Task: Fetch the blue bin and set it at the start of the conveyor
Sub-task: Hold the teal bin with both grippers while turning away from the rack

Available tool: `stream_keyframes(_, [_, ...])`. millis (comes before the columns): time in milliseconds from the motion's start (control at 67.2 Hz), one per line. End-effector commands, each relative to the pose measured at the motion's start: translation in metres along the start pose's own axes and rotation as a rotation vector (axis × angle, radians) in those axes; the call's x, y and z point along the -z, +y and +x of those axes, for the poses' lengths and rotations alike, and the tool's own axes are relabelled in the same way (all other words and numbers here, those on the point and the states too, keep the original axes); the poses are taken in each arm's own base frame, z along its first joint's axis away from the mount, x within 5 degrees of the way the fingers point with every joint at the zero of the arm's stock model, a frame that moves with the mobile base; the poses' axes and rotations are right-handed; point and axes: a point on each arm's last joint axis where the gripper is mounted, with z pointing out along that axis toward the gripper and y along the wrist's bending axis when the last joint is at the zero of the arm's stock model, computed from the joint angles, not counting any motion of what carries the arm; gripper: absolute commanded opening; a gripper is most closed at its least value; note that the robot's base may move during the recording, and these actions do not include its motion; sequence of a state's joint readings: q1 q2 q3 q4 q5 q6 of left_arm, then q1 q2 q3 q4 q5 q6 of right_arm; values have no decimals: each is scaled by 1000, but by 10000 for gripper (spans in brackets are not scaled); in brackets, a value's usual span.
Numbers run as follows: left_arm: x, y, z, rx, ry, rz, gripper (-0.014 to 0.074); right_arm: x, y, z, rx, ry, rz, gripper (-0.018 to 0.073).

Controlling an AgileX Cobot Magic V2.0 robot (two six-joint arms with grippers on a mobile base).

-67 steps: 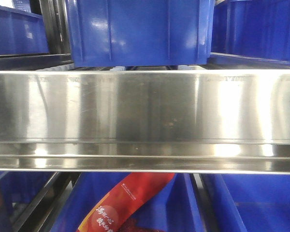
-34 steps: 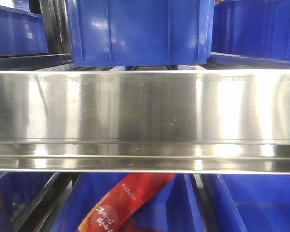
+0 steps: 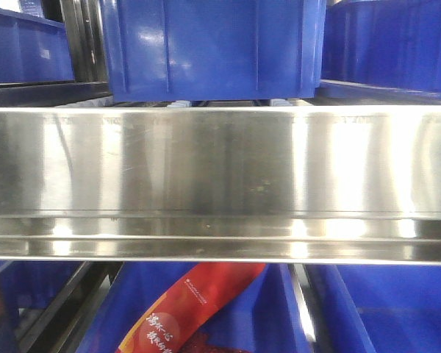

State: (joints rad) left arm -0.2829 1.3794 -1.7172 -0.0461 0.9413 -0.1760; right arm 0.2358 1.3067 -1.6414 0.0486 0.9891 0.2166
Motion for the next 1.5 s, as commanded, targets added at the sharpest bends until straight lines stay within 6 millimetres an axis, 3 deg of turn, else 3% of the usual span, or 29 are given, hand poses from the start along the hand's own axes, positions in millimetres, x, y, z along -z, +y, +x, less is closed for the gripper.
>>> stream_keyframes(0, [9, 3, -13, -44, -133, -30, -111, 9, -7, -4, 51, -41, 62, -153])
stream_keyframes(476, [13, 0, -28, -49, -306, 3, -111, 9, -7, -4, 51, -41, 62, -153])
stream_keyframes(1488, [13, 0, -28, -49, -306, 3, -111, 9, -7, -4, 51, -41, 62, -153])
